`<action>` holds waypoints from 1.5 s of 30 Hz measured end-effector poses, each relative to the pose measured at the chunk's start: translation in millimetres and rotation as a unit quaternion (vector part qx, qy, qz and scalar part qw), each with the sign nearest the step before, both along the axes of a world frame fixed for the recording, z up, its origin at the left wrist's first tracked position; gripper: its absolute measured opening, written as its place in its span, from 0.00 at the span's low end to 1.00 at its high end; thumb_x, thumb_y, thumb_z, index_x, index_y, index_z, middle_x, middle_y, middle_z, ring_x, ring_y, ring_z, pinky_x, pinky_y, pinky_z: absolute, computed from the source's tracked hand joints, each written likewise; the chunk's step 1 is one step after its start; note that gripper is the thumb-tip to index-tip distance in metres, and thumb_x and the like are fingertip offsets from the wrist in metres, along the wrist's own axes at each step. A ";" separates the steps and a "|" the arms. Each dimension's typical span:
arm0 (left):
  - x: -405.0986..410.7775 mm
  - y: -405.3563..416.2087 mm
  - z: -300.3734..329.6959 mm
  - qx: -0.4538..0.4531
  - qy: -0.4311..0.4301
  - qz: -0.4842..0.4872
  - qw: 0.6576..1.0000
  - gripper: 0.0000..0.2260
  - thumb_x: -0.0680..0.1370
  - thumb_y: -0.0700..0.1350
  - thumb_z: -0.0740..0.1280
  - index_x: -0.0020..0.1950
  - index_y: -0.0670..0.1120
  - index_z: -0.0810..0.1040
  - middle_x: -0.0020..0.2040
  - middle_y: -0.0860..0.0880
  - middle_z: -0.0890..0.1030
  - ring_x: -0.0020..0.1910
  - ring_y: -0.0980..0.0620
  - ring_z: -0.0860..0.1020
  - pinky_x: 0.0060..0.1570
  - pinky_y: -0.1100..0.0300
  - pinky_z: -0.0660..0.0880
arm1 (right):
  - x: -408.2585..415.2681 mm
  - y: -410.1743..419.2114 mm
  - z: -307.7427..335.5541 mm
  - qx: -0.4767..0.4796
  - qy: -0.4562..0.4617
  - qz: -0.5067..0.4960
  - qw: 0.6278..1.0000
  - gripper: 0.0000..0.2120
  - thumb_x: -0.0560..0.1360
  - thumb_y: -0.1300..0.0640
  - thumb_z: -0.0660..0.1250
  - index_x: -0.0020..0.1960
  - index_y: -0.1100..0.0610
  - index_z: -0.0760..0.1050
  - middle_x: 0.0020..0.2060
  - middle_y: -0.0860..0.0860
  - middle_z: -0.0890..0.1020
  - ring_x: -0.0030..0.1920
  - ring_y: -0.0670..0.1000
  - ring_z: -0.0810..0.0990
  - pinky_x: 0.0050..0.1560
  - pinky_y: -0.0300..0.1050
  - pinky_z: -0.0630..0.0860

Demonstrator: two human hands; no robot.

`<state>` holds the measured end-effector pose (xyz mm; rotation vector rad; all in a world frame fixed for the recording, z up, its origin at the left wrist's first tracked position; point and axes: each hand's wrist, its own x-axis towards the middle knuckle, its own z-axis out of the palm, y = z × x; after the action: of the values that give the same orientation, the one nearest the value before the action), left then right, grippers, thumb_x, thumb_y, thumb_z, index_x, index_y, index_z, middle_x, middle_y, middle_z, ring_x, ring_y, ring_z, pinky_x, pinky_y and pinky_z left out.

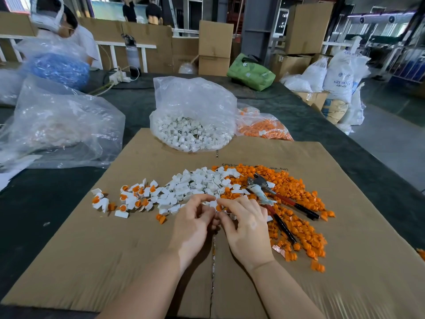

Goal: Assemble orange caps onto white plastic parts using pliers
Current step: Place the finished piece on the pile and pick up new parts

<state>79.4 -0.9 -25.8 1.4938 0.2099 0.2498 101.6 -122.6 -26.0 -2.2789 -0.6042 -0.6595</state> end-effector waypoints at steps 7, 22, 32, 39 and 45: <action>2.0 1.0 -5.0 0.001 0.006 0.001 1.000 0.10 0.77 0.35 0.64 0.50 0.49 0.78 0.29 0.52 0.77 0.31 0.55 0.78 0.35 0.64 0.75 | 0.7 0.0 1.3 -0.003 0.000 0.000 1.000 0.09 0.70 0.62 0.73 0.49 0.54 0.81 0.41 0.47 0.80 0.43 0.52 0.76 0.43 0.47 0.66; 0.7 -0.3 -2.4 -0.018 0.004 0.001 1.000 0.09 0.77 0.34 0.64 0.51 0.46 0.78 0.29 0.52 0.77 0.31 0.55 0.77 0.34 0.66 0.75 | -1.4 -0.3 4.1 -0.014 0.026 0.011 1.000 0.10 0.73 0.62 0.70 0.52 0.52 0.80 0.44 0.46 0.79 0.45 0.51 0.75 0.45 0.47 0.66; 1.9 -0.7 -2.2 -0.018 0.006 0.014 1.000 0.05 0.77 0.38 0.65 0.49 0.47 0.78 0.30 0.50 0.80 0.31 0.56 0.78 0.33 0.66 0.74 | -2.0 0.3 6.5 -0.024 0.027 0.009 0.999 0.09 0.73 0.62 0.70 0.52 0.52 0.80 0.43 0.45 0.79 0.45 0.50 0.75 0.44 0.46 0.65; 1.8 -0.9 -0.3 0.013 -0.004 0.009 1.000 0.05 0.77 0.38 0.67 0.50 0.47 0.78 0.28 0.53 0.78 0.30 0.58 0.78 0.32 0.70 0.73 | -1.6 0.0 6.4 -0.027 0.021 0.013 0.999 0.09 0.73 0.62 0.70 0.52 0.52 0.80 0.44 0.45 0.79 0.45 0.50 0.75 0.45 0.46 0.64; 3.6 -0.2 0.9 -0.003 0.008 0.011 1.000 0.05 0.77 0.37 0.67 0.51 0.45 0.77 0.30 0.50 0.79 0.30 0.55 0.78 0.33 0.66 0.75 | -1.6 -1.0 7.3 -0.009 0.024 0.001 1.000 0.11 0.71 0.59 0.71 0.53 0.53 0.80 0.46 0.47 0.79 0.49 0.52 0.76 0.48 0.48 0.66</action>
<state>83.0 -1.1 -24.8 1.4878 0.2402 0.2555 100.0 -123.6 -18.8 -2.3027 -0.5917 -0.5984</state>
